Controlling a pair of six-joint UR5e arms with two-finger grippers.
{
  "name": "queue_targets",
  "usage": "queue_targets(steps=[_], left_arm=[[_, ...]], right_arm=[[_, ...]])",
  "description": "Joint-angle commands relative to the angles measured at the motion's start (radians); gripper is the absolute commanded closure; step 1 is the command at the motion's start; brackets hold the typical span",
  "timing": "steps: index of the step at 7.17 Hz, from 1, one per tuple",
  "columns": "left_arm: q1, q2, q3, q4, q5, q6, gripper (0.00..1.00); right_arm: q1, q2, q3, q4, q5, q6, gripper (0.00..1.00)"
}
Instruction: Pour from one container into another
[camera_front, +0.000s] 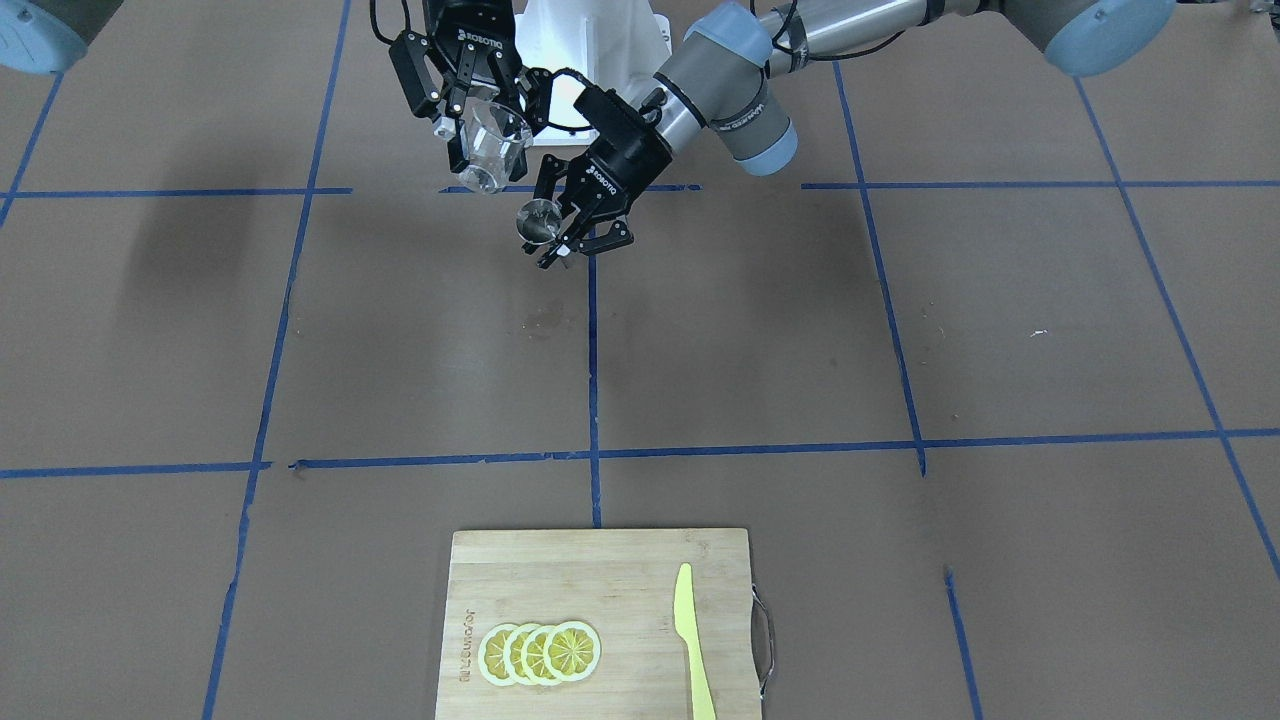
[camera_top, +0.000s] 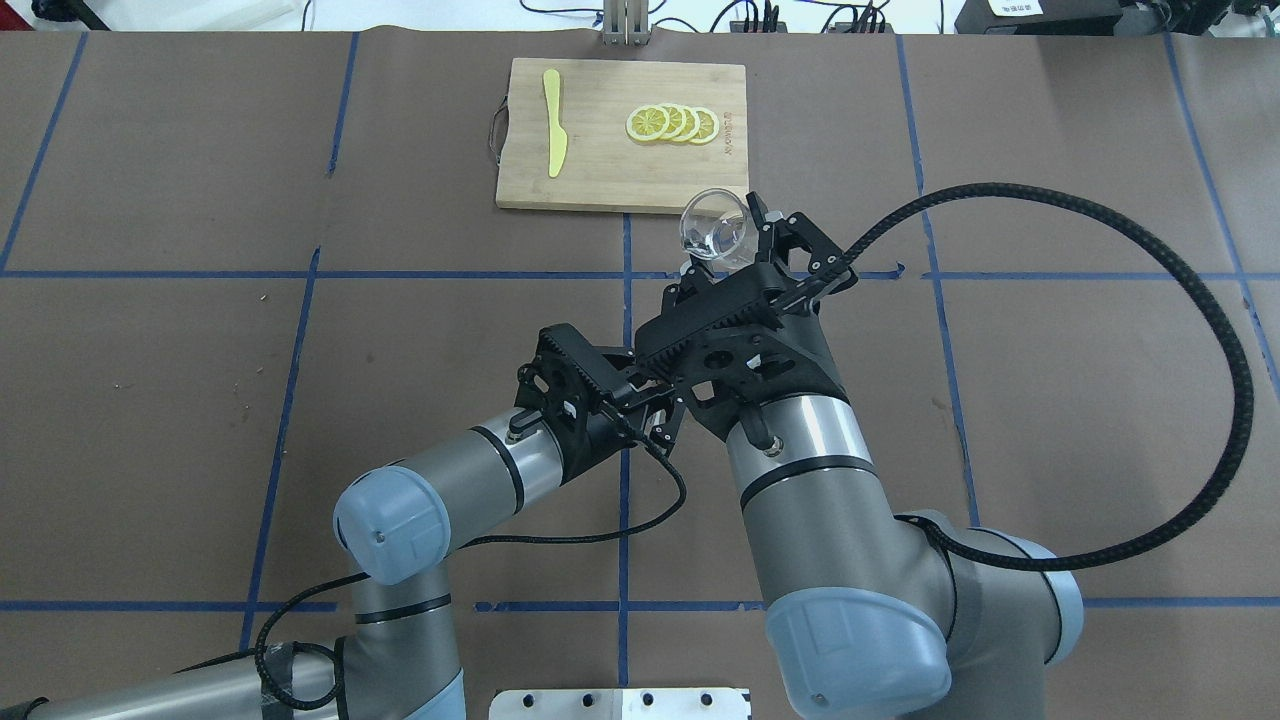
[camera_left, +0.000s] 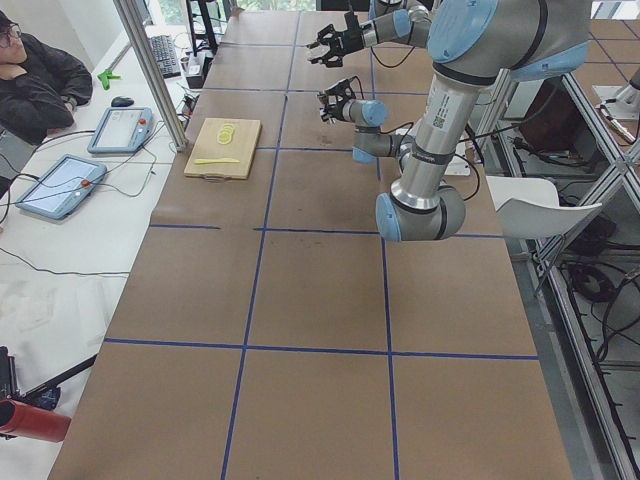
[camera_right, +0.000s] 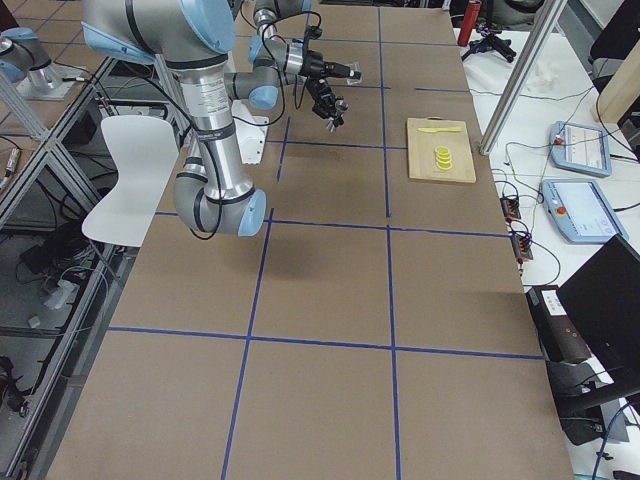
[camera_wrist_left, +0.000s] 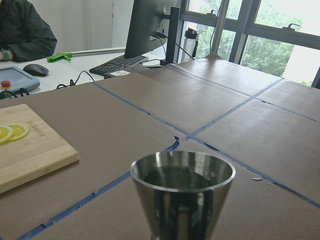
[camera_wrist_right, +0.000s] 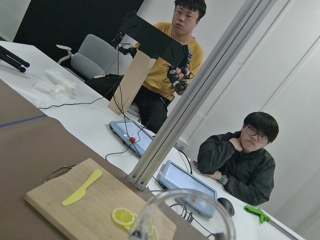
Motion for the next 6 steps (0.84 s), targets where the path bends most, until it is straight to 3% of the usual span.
queue_targets(steps=[1, 3, 6], left_arm=[[-0.007, 0.041, -0.064, 0.009, 0.111, -0.041, 1.0], [-0.058, 0.118, -0.095, 0.014, 0.171, -0.197, 1.0], [-0.067, 0.263, -0.149, 0.026, 0.422, -0.32, 1.0]], right_arm=[[0.001, -0.041, 0.008, 0.0, 0.035, 0.244, 1.0], [0.004, -0.104, 0.013, -0.001, 0.087, 0.399, 1.0], [0.009, -0.209, 0.042, -0.001, 0.13, 0.547, 1.0]])
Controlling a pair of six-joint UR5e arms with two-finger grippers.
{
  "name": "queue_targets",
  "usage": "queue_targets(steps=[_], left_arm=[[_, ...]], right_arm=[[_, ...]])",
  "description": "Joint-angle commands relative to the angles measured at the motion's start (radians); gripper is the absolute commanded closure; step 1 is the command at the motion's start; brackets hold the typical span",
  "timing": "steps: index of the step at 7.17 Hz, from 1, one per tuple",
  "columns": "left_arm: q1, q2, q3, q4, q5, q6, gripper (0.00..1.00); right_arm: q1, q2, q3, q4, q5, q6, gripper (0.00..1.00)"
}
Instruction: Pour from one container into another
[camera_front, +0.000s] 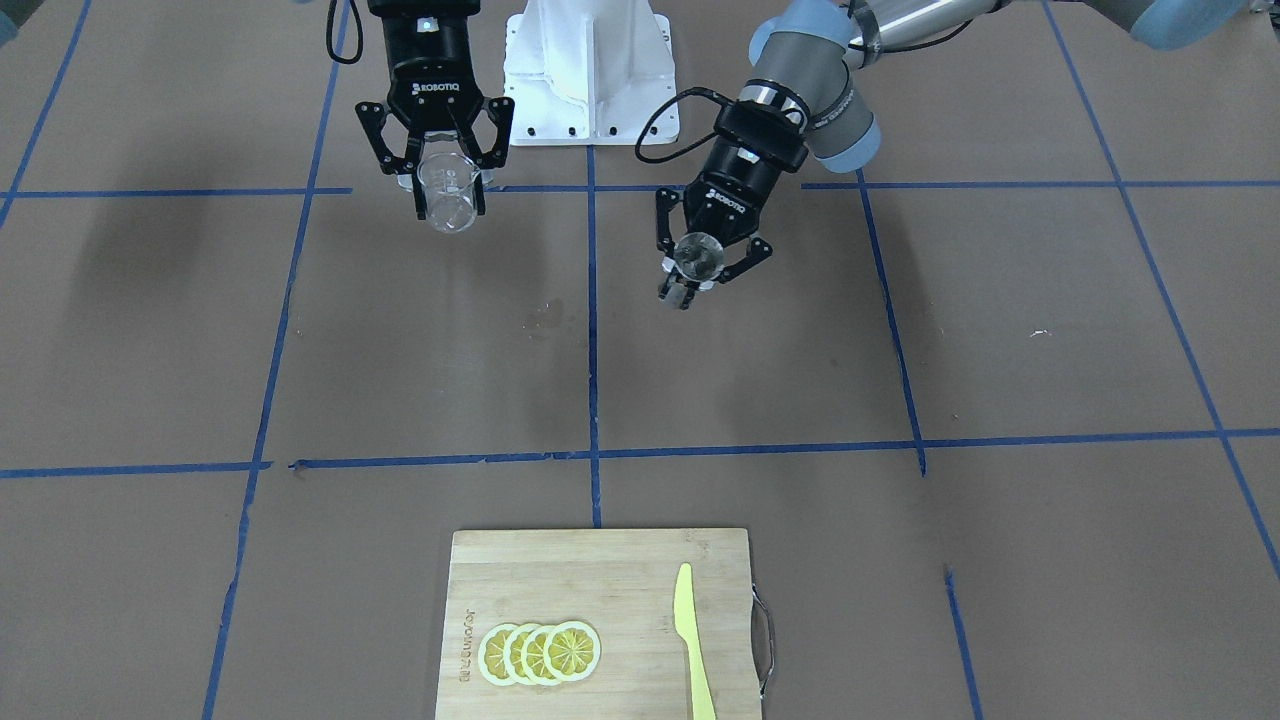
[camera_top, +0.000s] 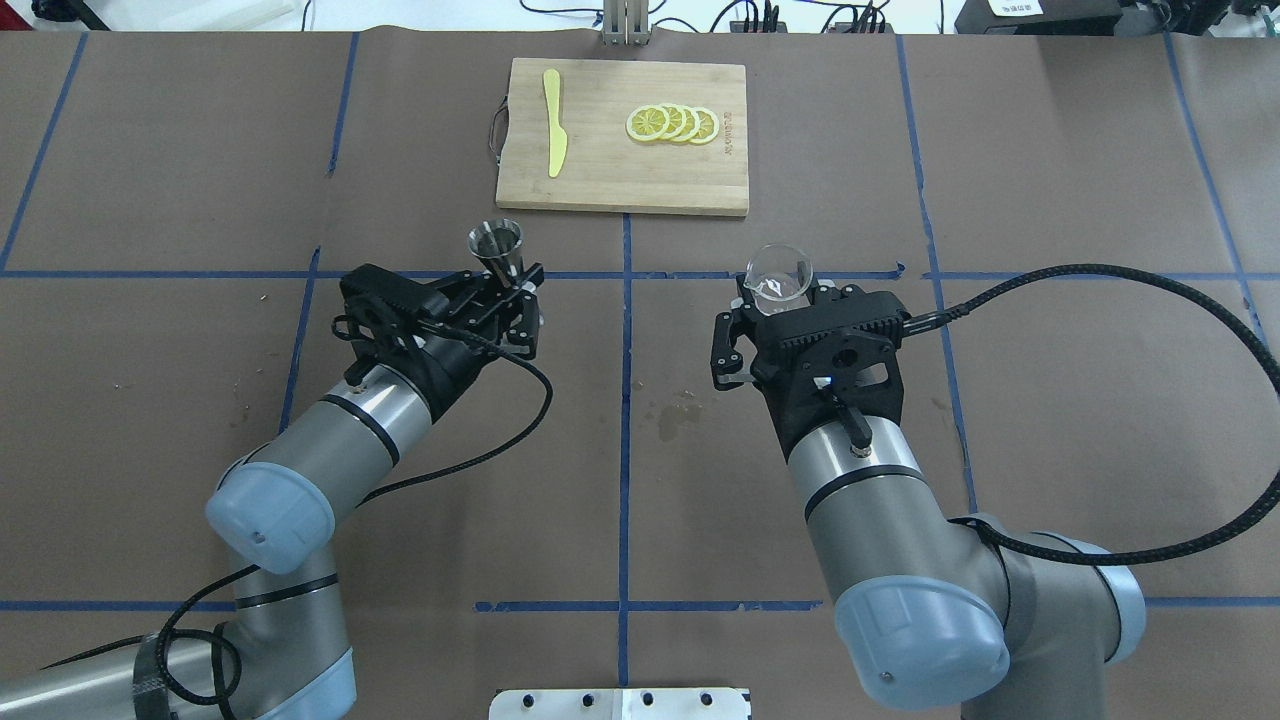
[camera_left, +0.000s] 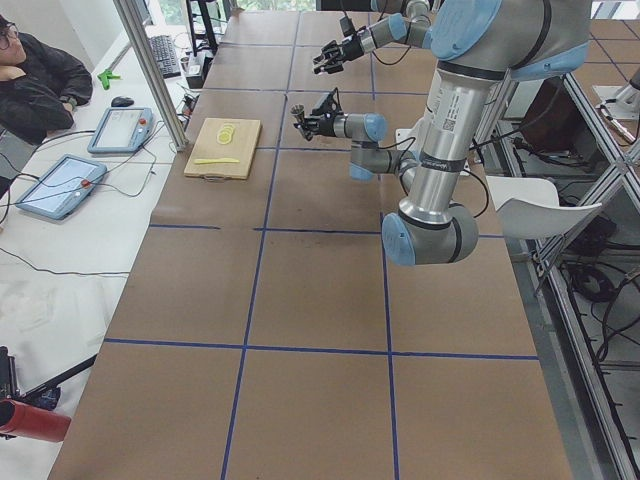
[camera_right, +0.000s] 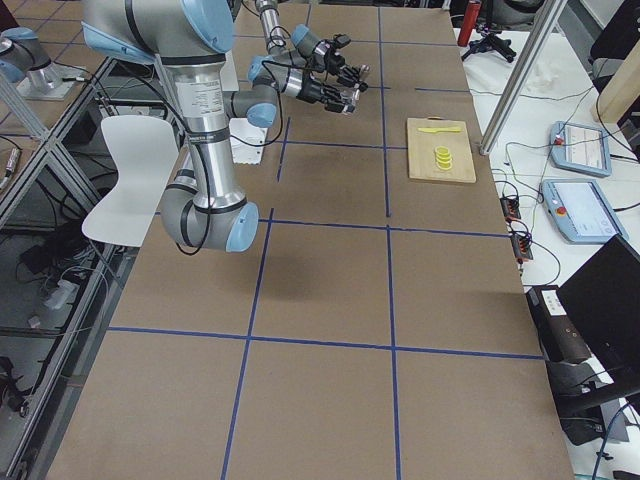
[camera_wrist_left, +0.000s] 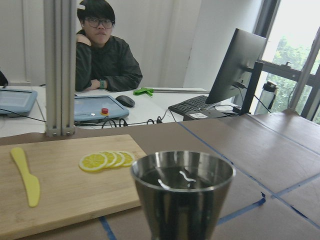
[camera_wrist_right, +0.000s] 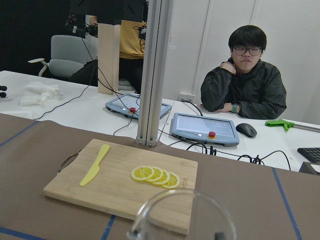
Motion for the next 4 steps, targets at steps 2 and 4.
queue_targets(steps=[2, 4], left_arm=[[-0.01, 0.155, -0.014, 0.008, 0.216, -0.155, 1.0], [-0.014, 0.237, -0.017, 0.009, 0.293, -0.195, 1.0]], right_arm=[[0.016, -0.066, 0.037, 0.0, 0.01, 0.148, 1.0], [0.016, -0.147, 0.036, -0.002, 0.033, 0.186, 1.0]])
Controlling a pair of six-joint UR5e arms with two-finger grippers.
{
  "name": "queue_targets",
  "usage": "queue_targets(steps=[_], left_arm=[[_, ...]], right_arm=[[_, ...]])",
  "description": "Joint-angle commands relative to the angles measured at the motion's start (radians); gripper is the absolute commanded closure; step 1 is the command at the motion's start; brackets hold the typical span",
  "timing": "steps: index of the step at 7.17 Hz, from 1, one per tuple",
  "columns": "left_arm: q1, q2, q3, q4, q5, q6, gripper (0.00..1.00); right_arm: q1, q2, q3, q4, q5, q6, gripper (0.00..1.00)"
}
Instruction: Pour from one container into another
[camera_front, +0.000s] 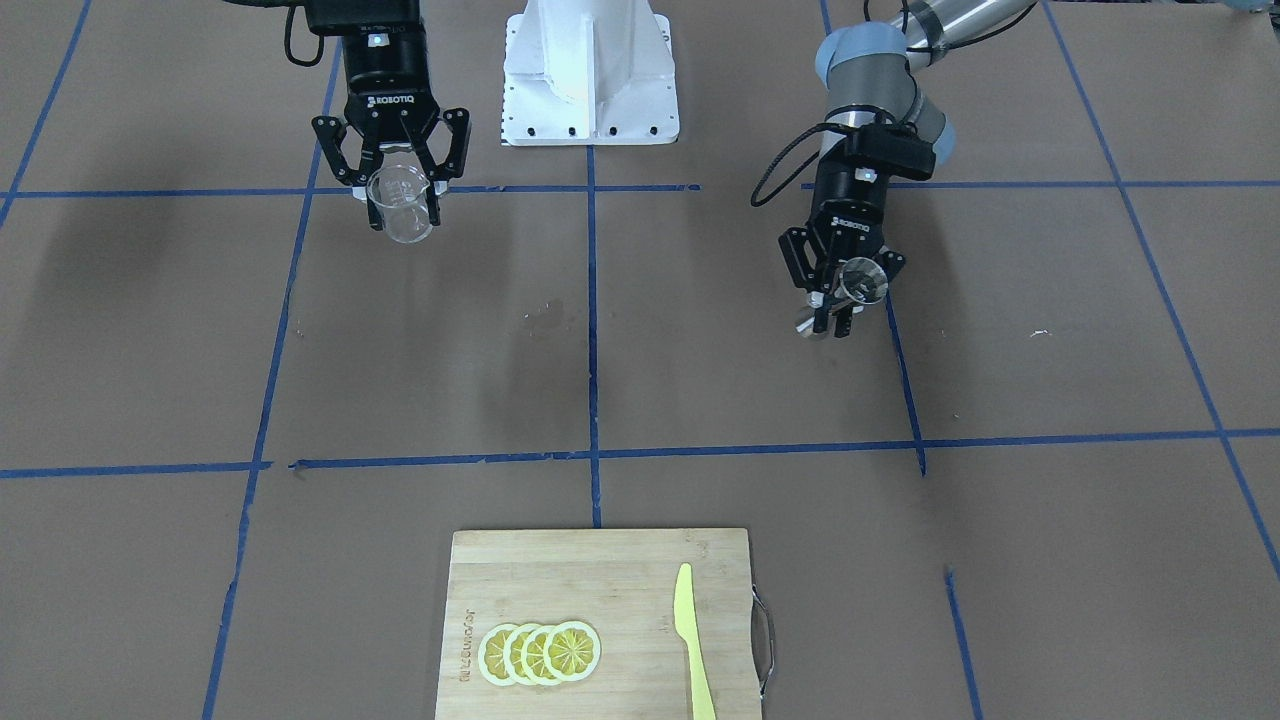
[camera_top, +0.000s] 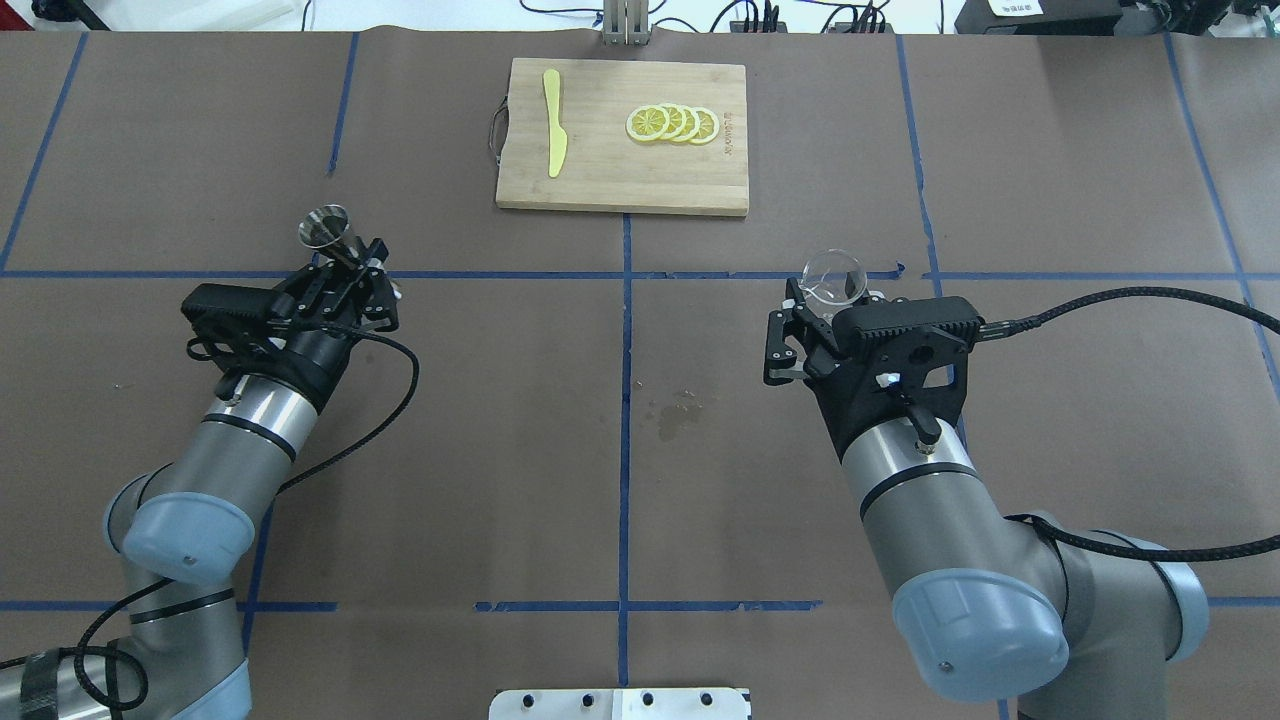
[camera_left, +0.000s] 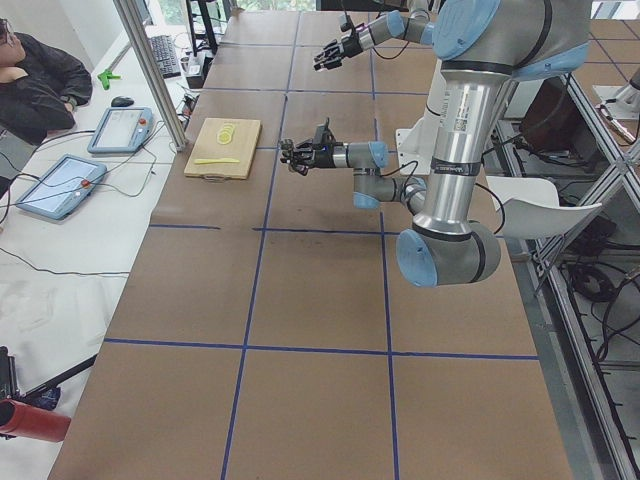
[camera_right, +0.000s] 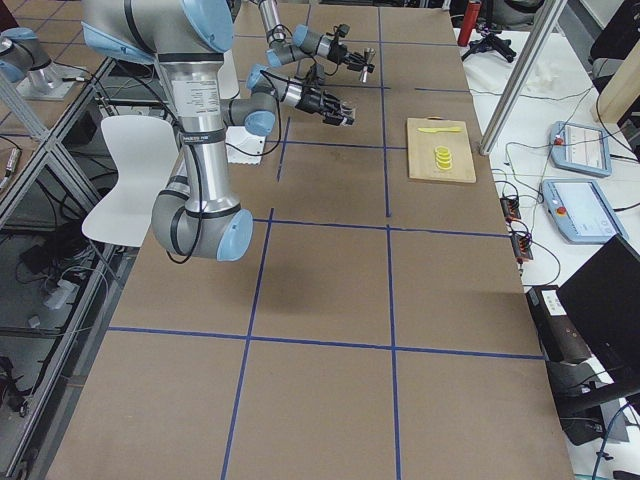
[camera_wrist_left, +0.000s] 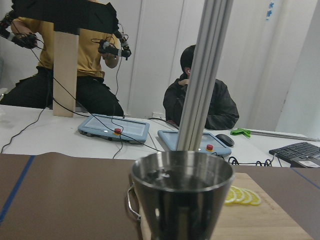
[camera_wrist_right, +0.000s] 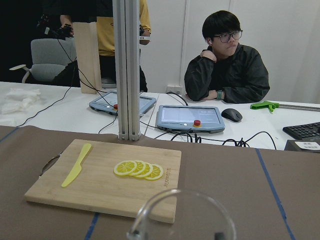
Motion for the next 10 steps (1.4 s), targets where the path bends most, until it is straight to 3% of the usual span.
queue_targets(steps=[1, 4, 5, 6, 10], left_arm=[[-0.014, 0.058, -0.002, 0.004, 0.046, -0.047, 1.0], [-0.059, 0.074, -0.003, 0.066, 0.028, -0.05, 1.0], [-0.097, 0.08, -0.007, 0.103, -0.028, -0.05, 1.0], [-0.153, 0.101, -0.061, 0.204, -0.105, -0.052, 1.0], [-0.2, 0.15, -0.103, 0.46, -0.112, -0.263, 1.0]], right_arm=[[0.002, -0.059, 0.002, 0.0, 0.01, 0.024, 1.0], [0.021, -0.137, 0.0, -0.01, 0.051, 0.024, 1.0], [0.028, -0.144, 0.0, -0.01, 0.056, 0.023, 1.0], [0.033, -0.15, 0.0, -0.01, 0.072, 0.023, 1.0], [0.077, -0.186, 0.0, -0.014, 0.175, 0.026, 1.0]])
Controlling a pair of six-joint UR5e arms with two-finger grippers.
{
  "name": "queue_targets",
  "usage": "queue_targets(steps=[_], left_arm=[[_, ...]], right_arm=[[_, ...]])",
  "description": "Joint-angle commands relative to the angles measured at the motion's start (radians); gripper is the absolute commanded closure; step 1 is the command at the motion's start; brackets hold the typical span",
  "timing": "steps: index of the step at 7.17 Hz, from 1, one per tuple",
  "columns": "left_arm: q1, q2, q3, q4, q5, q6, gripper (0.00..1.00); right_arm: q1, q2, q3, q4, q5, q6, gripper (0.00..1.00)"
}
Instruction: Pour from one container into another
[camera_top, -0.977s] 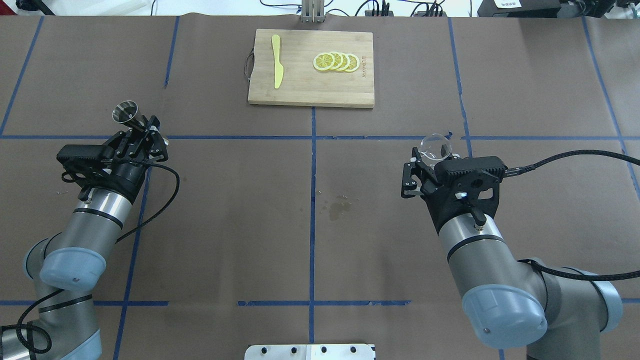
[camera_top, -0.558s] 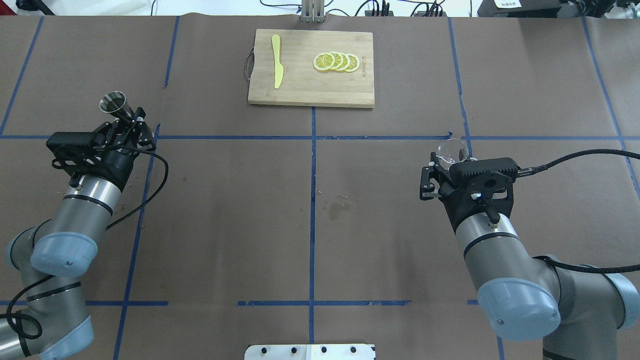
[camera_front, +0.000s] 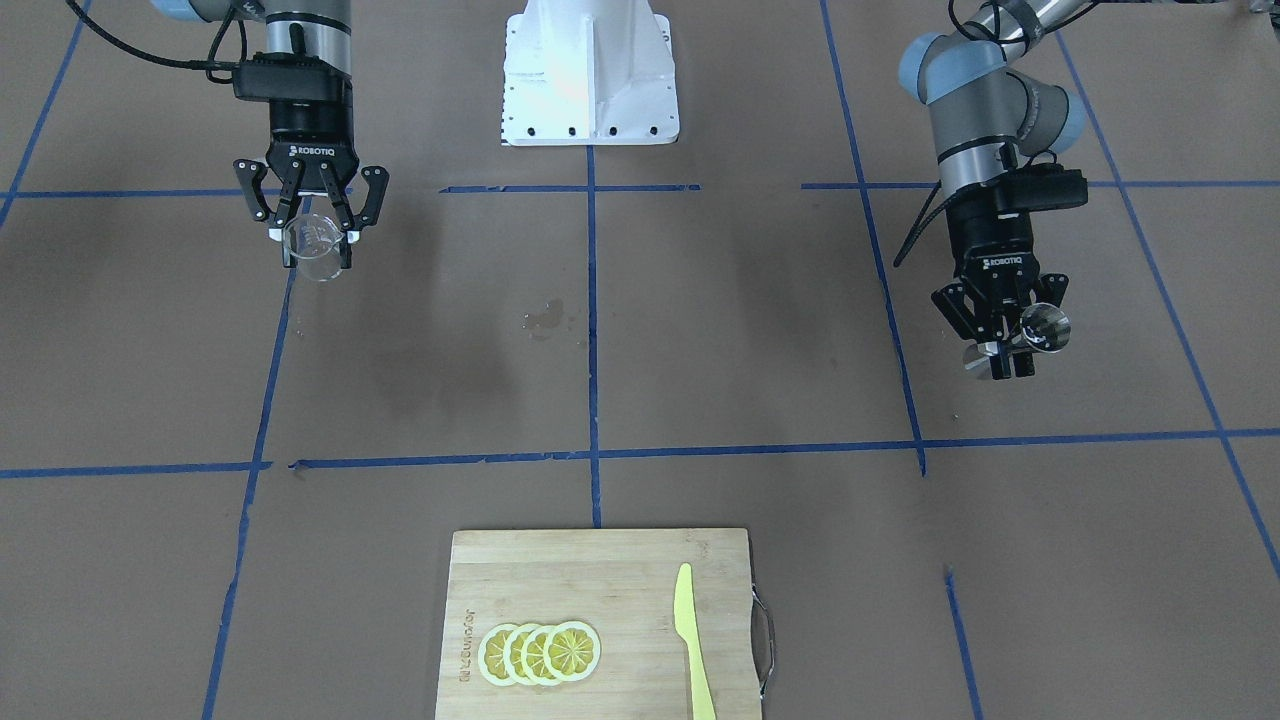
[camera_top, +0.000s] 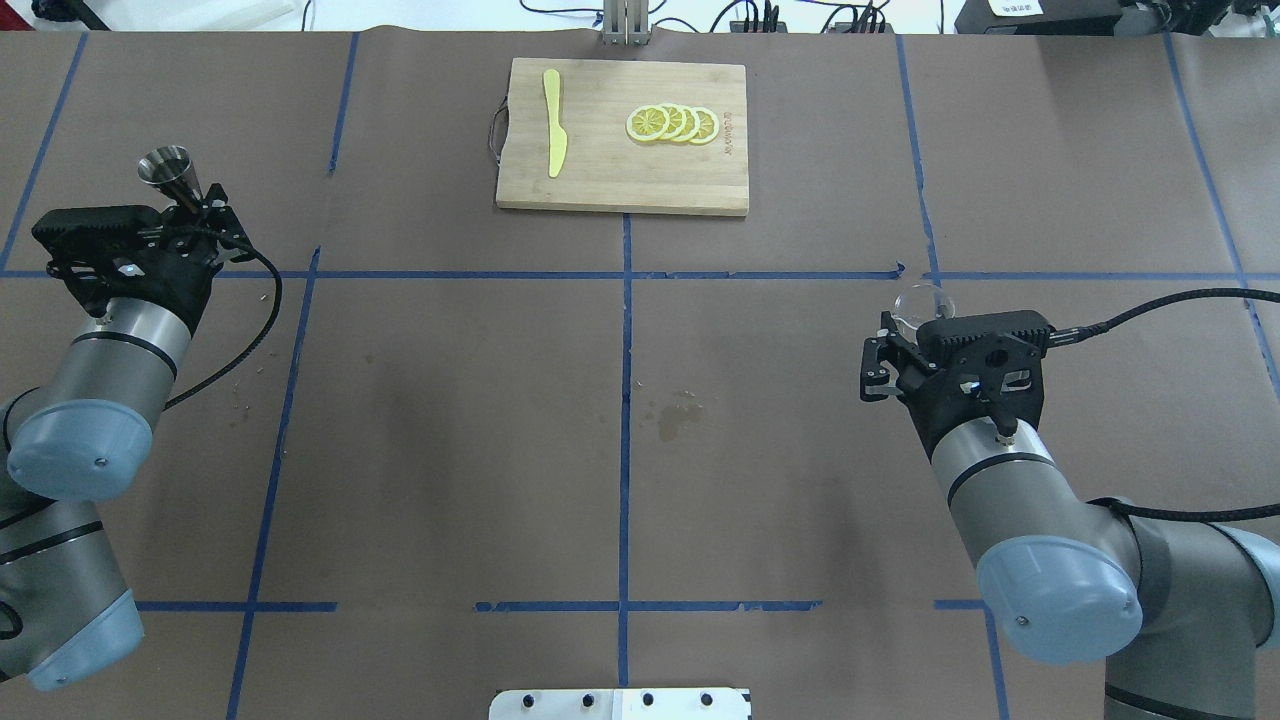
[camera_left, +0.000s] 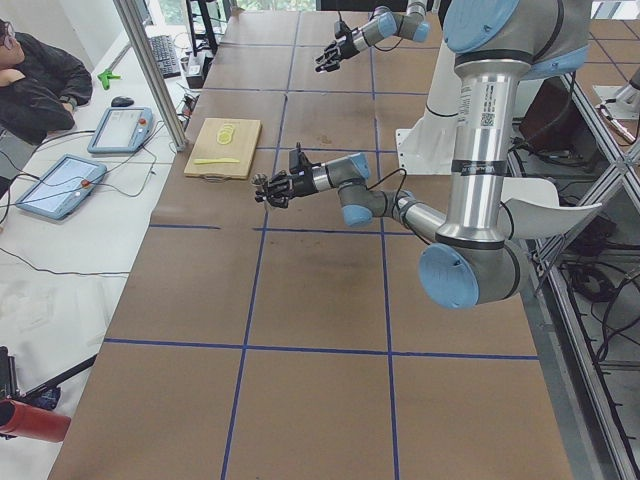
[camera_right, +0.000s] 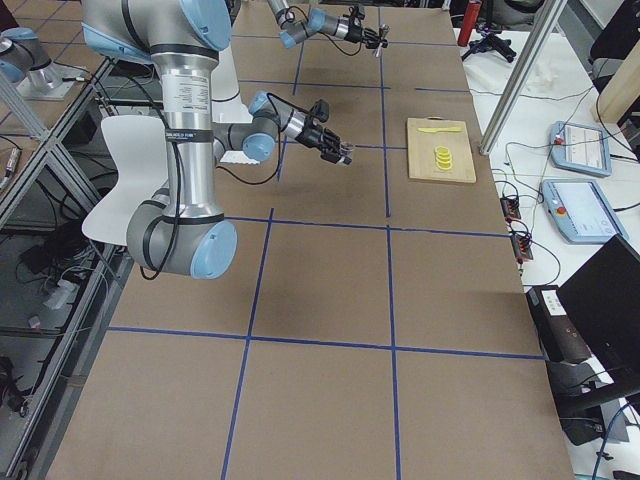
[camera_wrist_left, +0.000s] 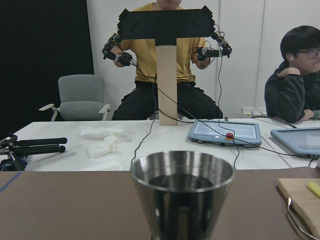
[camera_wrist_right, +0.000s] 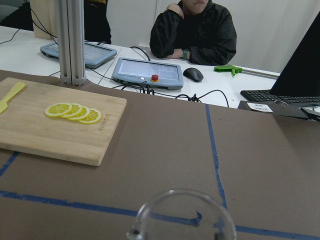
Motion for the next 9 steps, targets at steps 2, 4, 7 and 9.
queue_targets(steps=[2, 4, 7, 9], left_arm=[[-0.014, 0.041, -0.019, 0.208, -0.003, -0.226, 1.0], [-0.014, 0.046, -0.055, 0.419, -0.004, -0.413, 1.0], [0.001, 0.037, -0.048, 0.625, -0.003, -0.706, 1.0], [0.05, 0.029, -0.049, 0.67, 0.019, -0.8, 1.0]], right_arm=[[0.029, -0.061, -0.009, -0.048, 0.062, 0.141, 1.0], [0.029, -0.059, -0.008, -0.126, 0.06, 0.251, 1.0], [0.029, -0.071, -0.006, -0.126, 0.06, 0.252, 1.0], [0.029, -0.073, -0.008, -0.126, 0.062, 0.252, 1.0]])
